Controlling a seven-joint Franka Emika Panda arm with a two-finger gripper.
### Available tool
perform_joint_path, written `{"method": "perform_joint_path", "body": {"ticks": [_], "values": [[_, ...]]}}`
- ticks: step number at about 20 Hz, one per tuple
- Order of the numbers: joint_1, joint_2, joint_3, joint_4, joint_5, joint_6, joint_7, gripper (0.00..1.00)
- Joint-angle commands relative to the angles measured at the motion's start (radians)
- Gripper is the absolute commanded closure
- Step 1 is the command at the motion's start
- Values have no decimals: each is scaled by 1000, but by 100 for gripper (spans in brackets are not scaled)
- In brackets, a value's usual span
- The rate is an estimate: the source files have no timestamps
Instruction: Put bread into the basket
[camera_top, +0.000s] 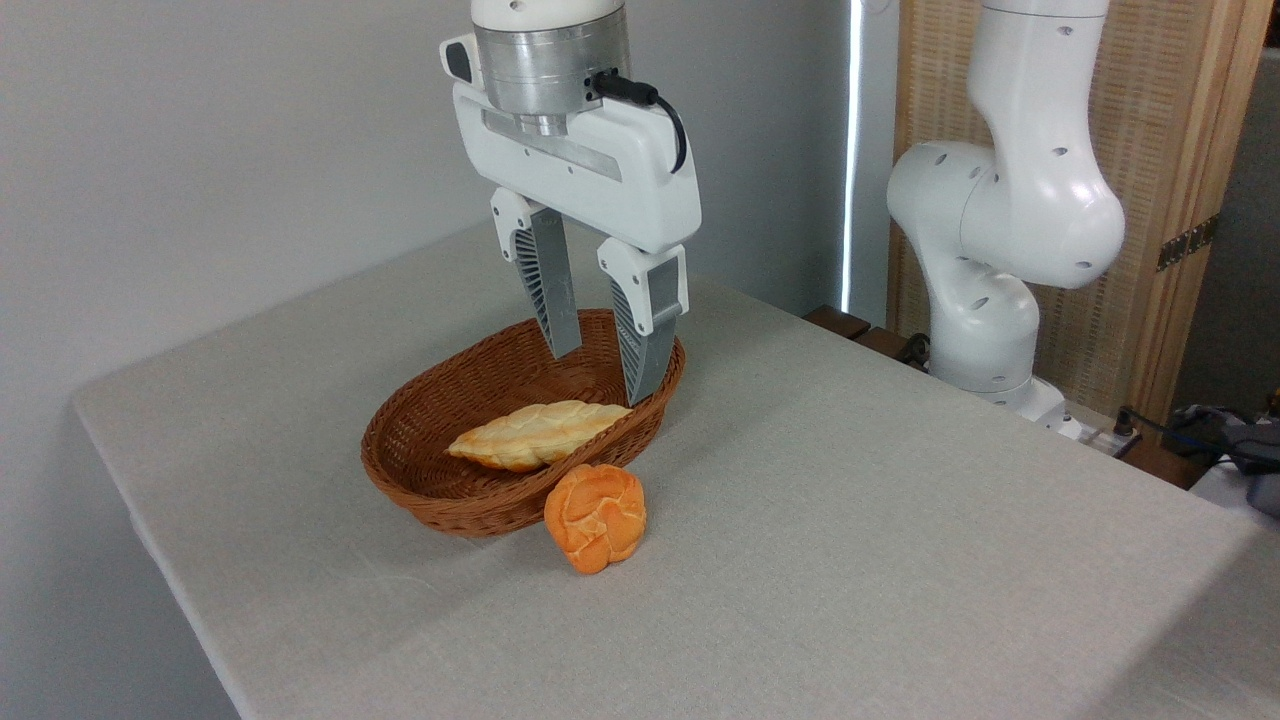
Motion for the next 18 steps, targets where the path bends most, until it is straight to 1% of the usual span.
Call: {"method": "perform_joint_path", "body": {"ticks": [1, 4, 5, 11, 13, 15, 16, 18], "values": [[-9, 8, 1, 16, -7, -26, 31, 0], [-12, 18, -4, 16, -3, -20, 34, 0], [-12, 17, -4, 16, -3, -19, 53, 0], [-13, 25, -2, 10, -3, -15, 322, 0], [-15, 37, -5, 9, -1, -14, 385, 0], [-15, 49, -16, 4, -1, 7, 472, 0], [-15, 58, -27, -7, 11, 35, 544, 0], [-19, 72, -41, -19, 29, 55, 656, 0]]}}
